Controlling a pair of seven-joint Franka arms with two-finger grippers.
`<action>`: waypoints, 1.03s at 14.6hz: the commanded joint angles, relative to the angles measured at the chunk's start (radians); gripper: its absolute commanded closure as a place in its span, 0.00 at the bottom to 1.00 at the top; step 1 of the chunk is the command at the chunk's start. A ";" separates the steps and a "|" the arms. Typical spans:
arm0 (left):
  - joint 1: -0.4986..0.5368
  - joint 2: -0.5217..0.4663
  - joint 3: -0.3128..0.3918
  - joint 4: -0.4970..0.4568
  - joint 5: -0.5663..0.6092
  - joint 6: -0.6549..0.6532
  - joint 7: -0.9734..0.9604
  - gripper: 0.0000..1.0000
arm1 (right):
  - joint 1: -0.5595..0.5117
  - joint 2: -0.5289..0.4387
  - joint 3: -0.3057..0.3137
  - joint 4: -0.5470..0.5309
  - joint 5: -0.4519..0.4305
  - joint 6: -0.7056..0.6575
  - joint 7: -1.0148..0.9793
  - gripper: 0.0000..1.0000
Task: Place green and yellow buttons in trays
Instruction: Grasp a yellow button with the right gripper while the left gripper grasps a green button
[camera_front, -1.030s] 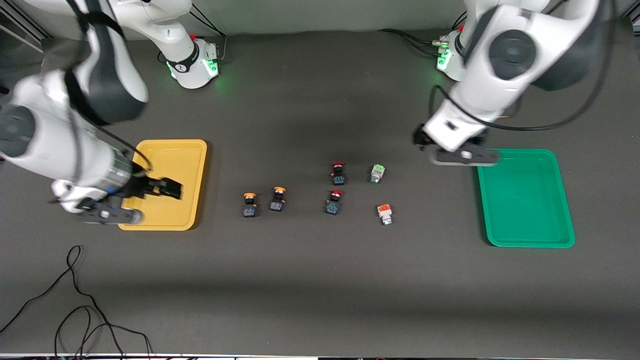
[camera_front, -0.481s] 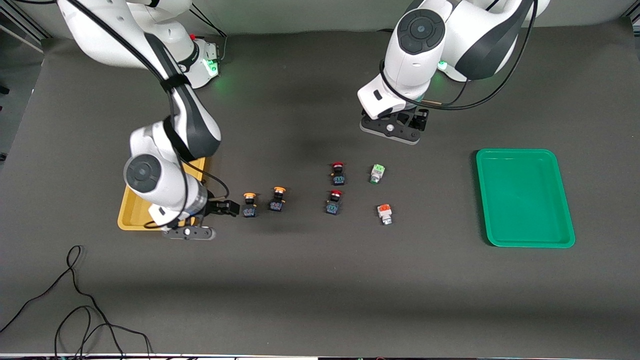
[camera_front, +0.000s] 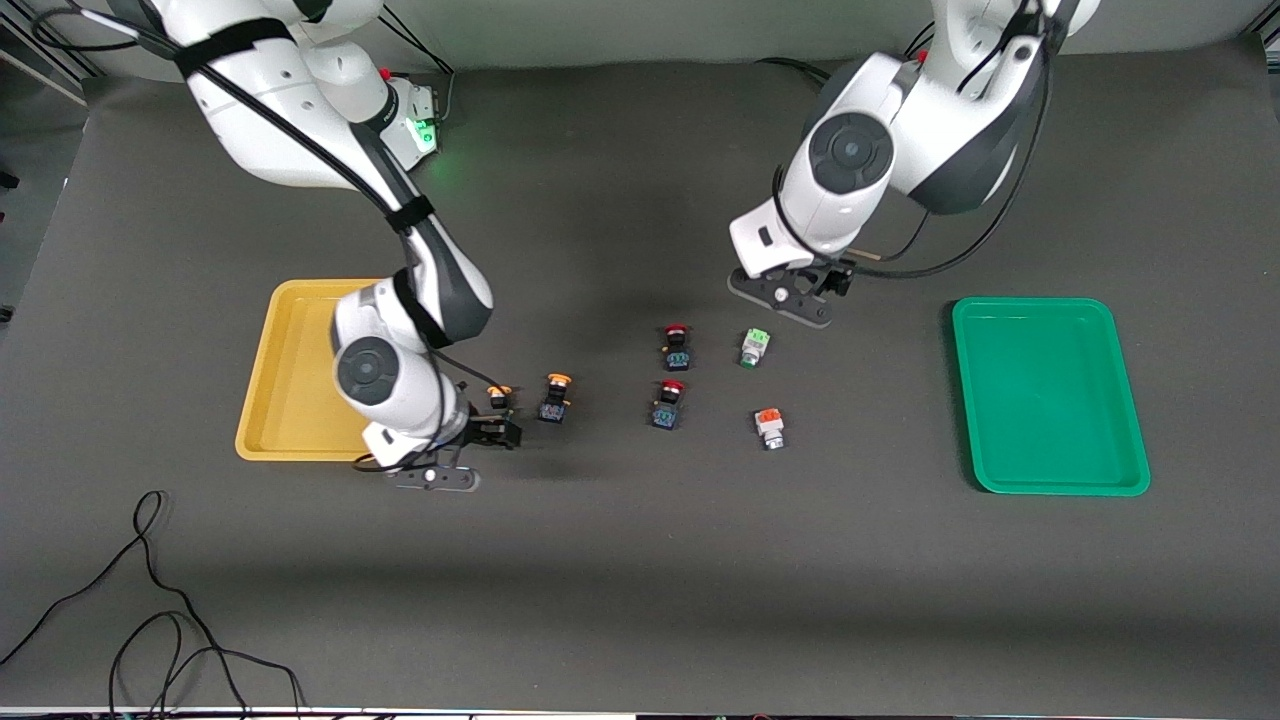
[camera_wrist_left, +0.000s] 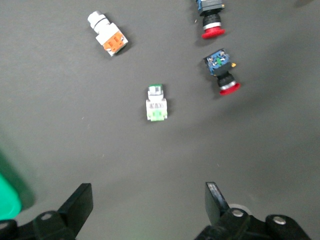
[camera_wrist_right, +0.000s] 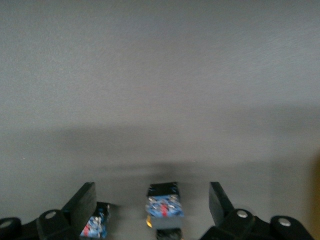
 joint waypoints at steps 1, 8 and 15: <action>-0.008 0.050 -0.001 -0.089 -0.016 0.155 0.021 0.00 | 0.020 0.038 -0.011 0.016 0.011 0.053 0.044 0.00; -0.039 0.251 -0.001 -0.091 -0.002 0.362 -0.005 0.00 | 0.061 0.073 -0.014 0.016 0.011 0.090 0.061 0.00; -0.048 0.337 -0.001 -0.089 0.028 0.477 -0.100 0.09 | 0.056 0.052 -0.032 -0.064 0.002 0.090 0.048 0.00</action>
